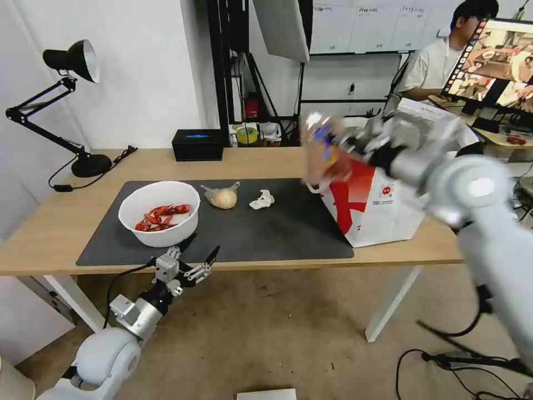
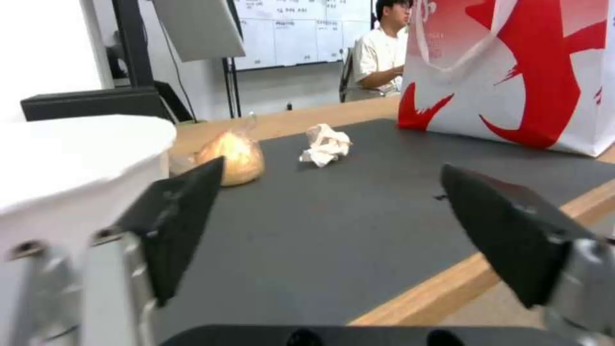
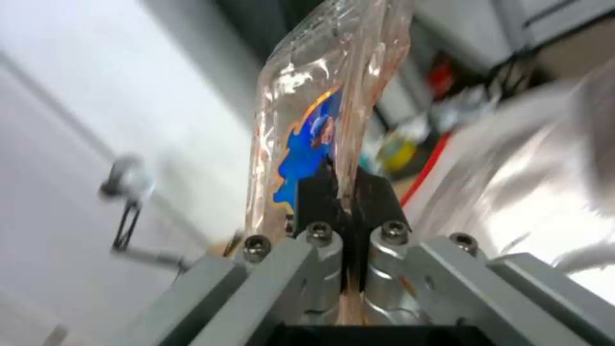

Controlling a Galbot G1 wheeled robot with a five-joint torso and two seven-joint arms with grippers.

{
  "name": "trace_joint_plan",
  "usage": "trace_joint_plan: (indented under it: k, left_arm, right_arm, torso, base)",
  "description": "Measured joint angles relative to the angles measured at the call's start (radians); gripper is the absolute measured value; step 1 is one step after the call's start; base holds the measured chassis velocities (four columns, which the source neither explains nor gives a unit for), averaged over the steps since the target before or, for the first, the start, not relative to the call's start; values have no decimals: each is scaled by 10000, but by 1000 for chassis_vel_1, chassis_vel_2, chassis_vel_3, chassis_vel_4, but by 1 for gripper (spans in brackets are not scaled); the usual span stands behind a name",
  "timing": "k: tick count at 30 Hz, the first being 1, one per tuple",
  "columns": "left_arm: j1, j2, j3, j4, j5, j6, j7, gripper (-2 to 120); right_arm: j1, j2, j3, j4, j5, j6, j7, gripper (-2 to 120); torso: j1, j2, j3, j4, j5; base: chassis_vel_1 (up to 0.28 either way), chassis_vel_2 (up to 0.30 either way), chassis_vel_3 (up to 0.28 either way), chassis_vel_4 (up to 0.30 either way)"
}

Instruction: Pick up the trash from the table and place it into the takeout bag.

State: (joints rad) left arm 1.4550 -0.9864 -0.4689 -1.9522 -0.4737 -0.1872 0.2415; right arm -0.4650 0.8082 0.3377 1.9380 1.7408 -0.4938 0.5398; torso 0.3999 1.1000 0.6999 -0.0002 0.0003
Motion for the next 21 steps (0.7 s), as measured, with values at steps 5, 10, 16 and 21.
trace_joint_plan:
  k: [5,10,16,21]
  left_arm:
    - [-43,-131,127,56,8,-12,-1,100]
    - [-167,-210,326,93,35,-12,-35,100]
    - [-169,-222,411,-9,52,22,-153,100]
    - [-63,-166,416,-137,44,87,-271,100]
  right_arm:
    - [563,-312,-259,-803,-205,733,232,0]
    - [896,-288,-561,-1690,-653,1286,489,0]
    - [980,-154,-962,-2689,-1664,1508,213,0]
    - [814,95,-1104,-2777,-2028,1504,48,0]
  torso:
    - [0,0,1,1,-1]
    - [2,-1,1,1,0]
    - [2,-1,2,1,-1]
    - [1,-1,1,3,-3]
  base:
    - [0,0,0,0]
    - [0,0,0,0]
    - [0,0,0,0]
    - [0,0,0,0]
